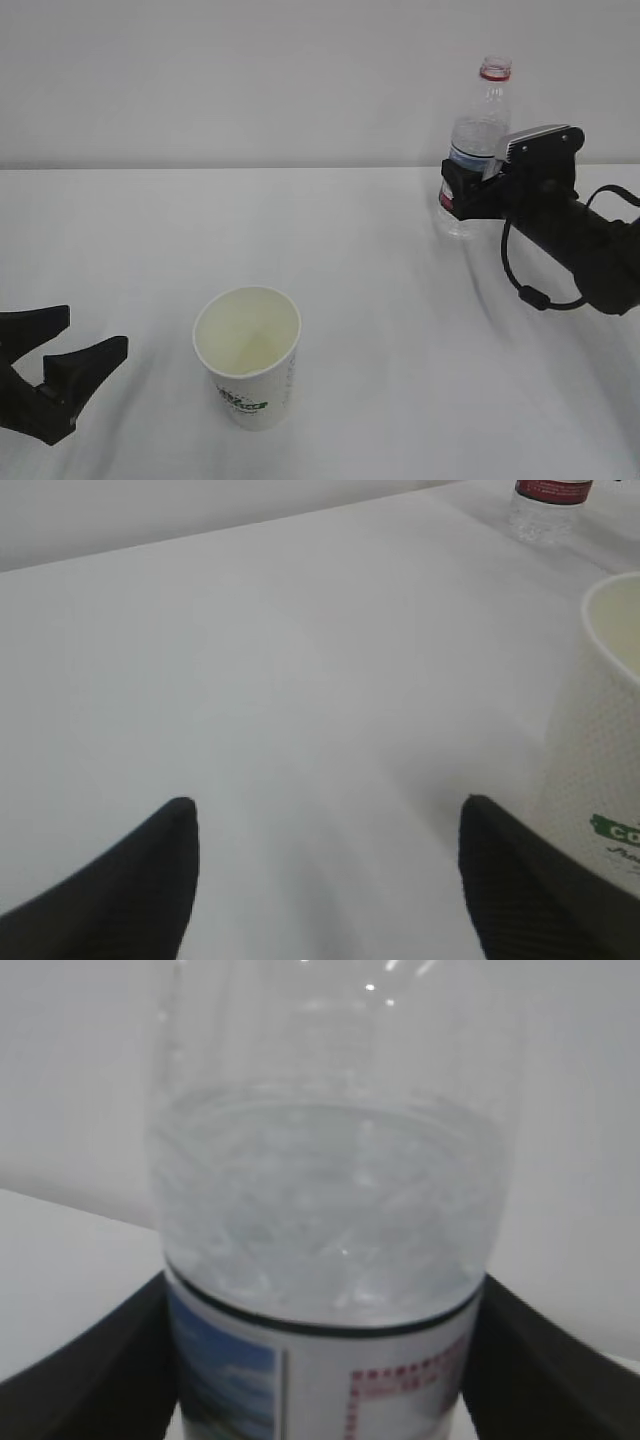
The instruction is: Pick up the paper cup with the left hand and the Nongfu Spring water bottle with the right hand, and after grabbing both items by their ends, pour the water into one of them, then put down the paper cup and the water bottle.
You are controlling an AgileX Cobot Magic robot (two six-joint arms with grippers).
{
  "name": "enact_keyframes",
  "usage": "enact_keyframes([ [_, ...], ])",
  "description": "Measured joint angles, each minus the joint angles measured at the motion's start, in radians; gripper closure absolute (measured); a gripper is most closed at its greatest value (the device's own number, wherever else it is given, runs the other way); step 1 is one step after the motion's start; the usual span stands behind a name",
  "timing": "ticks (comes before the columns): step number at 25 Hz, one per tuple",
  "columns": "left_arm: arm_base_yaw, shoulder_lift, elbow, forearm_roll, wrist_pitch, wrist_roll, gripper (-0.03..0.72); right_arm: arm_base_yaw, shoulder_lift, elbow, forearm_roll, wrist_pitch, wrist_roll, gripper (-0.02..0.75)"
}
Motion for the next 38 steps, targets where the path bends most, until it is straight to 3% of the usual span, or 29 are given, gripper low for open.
enact_keyframes([
  [8,0.000,0.000,0.000,0.000,0.000,0.000,0.098,0.000,0.028,-0.031,-0.050,0.000,0.015,0.149],
  [15,0.000,0.000,0.000,-0.002,0.000,0.000,0.099,0.000,0.028,-0.031,-0.052,0.000,0.015,0.213],
  [21,0.000,0.000,0.000,-0.003,0.000,0.000,0.099,0.000,0.028,-0.029,-0.062,-0.002,0.017,0.218],
  [38,0.000,0.000,0.000,-0.003,0.000,0.000,0.101,0.000,-0.174,0.196,-0.085,0.004,-0.009,0.223],
])
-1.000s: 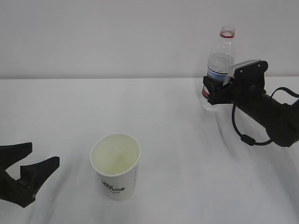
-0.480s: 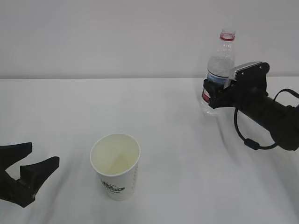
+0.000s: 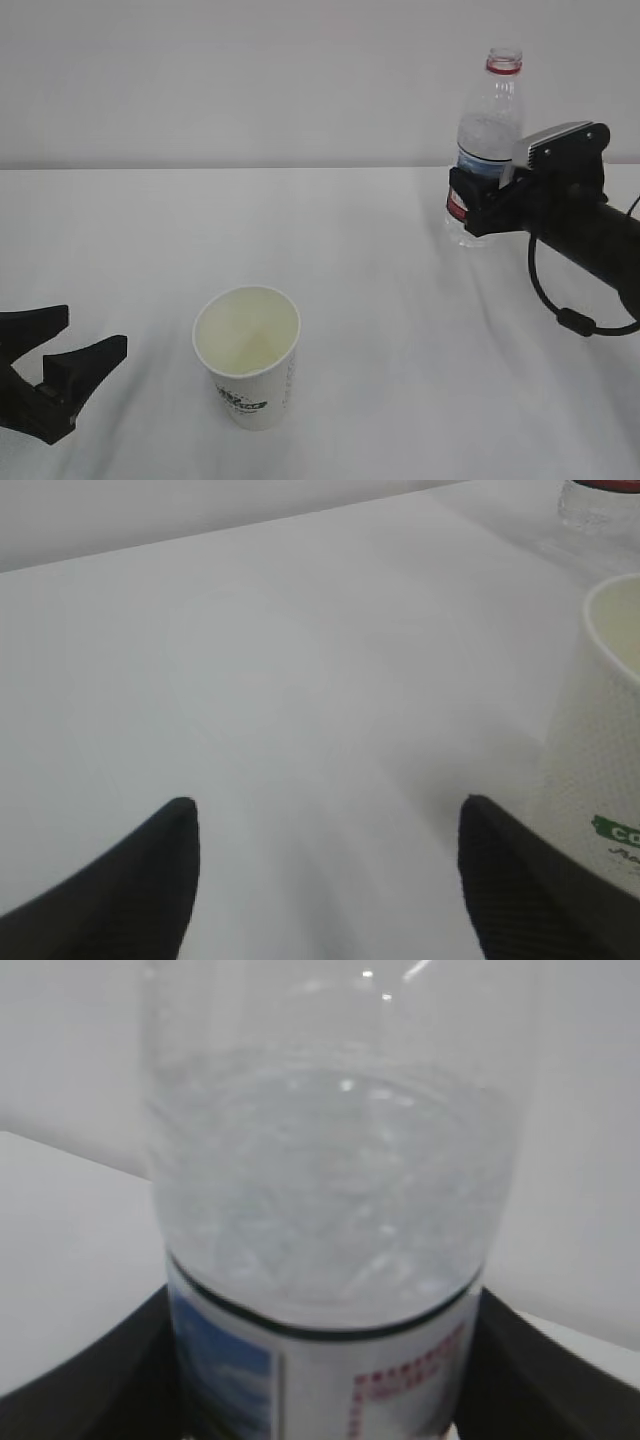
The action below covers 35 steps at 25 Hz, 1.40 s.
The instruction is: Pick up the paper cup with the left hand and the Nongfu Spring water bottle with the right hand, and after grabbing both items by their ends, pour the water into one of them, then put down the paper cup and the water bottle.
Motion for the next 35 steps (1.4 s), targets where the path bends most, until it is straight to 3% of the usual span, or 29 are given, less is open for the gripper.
enact_keyframes([
  [13,0.000,0.000,0.000,0.012,0.000,0.000,0.101,0.000,-0.271,0.215,-0.002,-0.004,-0.009,0.223],
  [20,0.000,0.000,0.000,0.116,0.000,0.000,0.101,0.000,-0.416,0.315,-0.005,-0.004,-0.010,0.223],
  [29,0.000,0.026,0.000,0.145,0.000,0.000,0.097,0.000,-0.579,0.421,-0.009,0.007,-0.010,0.223],
  [35,0.000,0.066,0.000,0.245,0.000,0.000,0.031,0.000,-0.598,0.431,-0.009,0.023,0.001,0.223],
])
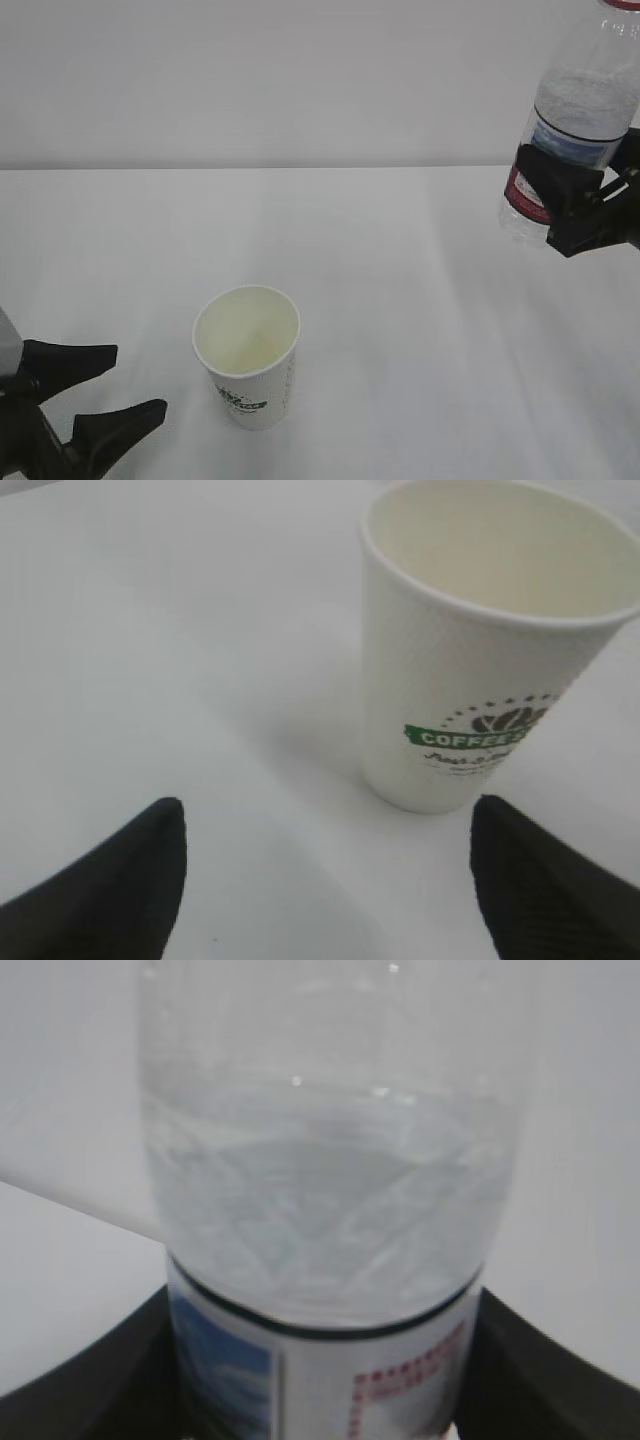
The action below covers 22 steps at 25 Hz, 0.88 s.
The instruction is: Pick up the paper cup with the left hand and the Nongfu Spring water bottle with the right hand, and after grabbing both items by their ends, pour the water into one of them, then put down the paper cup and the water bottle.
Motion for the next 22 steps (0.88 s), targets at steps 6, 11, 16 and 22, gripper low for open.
enact_keyframes([
  [6,0.000,0.003,-0.001,0.070,0.000,-0.002,0.016,0.000,0.000,0.002,0.000,0.013,0.015,0.223],
  [11,0.000,0.003,-0.005,0.116,0.000,-0.002,0.015,0.000,0.000,0.001,0.000,0.016,0.017,0.223],
  [16,0.000,0.045,-0.018,0.107,-0.002,-0.002,0.015,0.000,0.000,0.001,0.000,0.016,0.019,0.223],
  [22,0.014,0.149,-0.091,0.103,-0.002,-0.002,0.015,0.000,0.000,0.001,0.000,0.018,0.019,0.223],
])
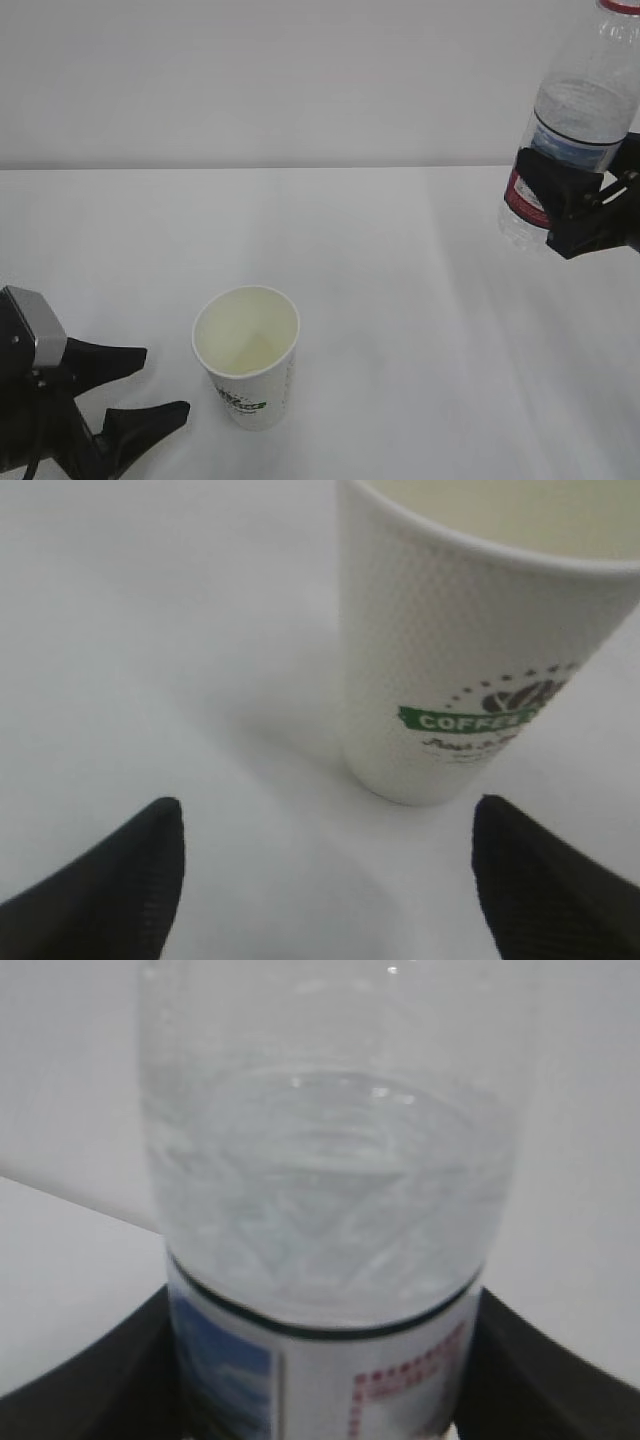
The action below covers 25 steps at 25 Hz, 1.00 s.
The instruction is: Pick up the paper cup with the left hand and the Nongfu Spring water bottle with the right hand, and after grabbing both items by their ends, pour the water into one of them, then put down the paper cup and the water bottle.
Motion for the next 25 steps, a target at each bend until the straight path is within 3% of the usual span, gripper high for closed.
enact_keyframes([
  [5,0.095,0.005,-0.060,0.026,0.000,-0.043,0.015,0.000,0.000,0.000,0.000,0.000,0.001,0.223],
  [9,0.218,0.007,-0.120,0.146,0.000,-0.130,0.016,0.000,0.000,0.000,0.000,0.000,0.002,0.223],
  [13,0.312,0.010,-0.229,0.338,0.000,-0.281,0.019,0.000,0.000,0.000,0.000,0.000,0.002,0.223],
  [19,0.340,0.012,-0.405,0.619,0.103,-0.493,0.034,0.000,0.000,0.000,0.000,0.000,0.002,0.223],
  [25,0.340,0.014,-0.434,0.768,0.122,-0.538,0.057,0.000,0.000,0.000,0.000,0.000,0.002,0.223],
])
